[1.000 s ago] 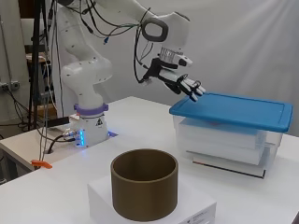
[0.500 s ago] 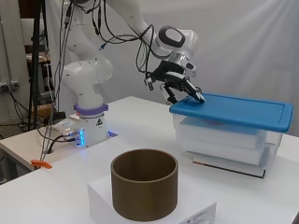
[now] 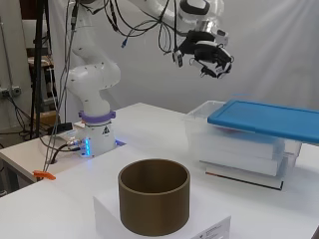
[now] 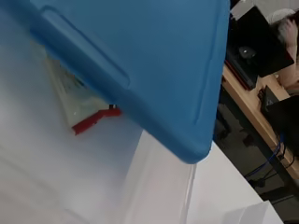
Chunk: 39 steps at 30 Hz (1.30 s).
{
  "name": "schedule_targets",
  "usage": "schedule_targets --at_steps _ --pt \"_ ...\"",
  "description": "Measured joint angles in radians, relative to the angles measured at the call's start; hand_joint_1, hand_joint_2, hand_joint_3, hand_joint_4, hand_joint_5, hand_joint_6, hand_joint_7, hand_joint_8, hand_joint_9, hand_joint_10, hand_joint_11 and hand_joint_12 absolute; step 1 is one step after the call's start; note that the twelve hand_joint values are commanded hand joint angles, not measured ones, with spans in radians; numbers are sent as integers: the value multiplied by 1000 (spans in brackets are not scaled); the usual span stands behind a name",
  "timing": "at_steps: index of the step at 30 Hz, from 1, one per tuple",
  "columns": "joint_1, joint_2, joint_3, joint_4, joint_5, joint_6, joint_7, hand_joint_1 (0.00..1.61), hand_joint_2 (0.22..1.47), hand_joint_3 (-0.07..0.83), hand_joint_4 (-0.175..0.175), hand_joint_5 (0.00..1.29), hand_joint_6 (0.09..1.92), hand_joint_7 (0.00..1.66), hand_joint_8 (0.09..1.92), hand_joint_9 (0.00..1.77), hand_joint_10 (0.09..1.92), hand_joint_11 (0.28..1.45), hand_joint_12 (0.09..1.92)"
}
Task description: Teleoperate dual arm-hand system to remove items from a box
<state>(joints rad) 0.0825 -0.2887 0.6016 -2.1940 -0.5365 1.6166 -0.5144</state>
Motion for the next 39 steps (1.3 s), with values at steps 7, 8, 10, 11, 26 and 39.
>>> schedule_targets --at_steps 7,8,10,11,26,39 --pt "16 -53 -116 -20 38 186 -160 360 1203 -2 -3 594 160 781 718 814 801 642 414" --pt "17 -53 -140 -19 108 205 -195 314 1205 -2 9 613 87 823 556 855 637 690 243" --pt "20 -57 -190 -11 292 192 -243 278 1220 -1 15 627 87 904 276 943 363 736 87" --pt "21 -60 -215 -12 389 173 -265 280 1229 -1 18 646 87 944 182 988 268 749 87" --pt "19 103 -340 -148 681 184 -409 767 1307 11 167 643 1444 940 1761 1142 1785 773 1681" --pt "-619 76 224 97 689 97 -492 302 1301 9 140 884 1229 1128 1216 1261 1226 899 1181"
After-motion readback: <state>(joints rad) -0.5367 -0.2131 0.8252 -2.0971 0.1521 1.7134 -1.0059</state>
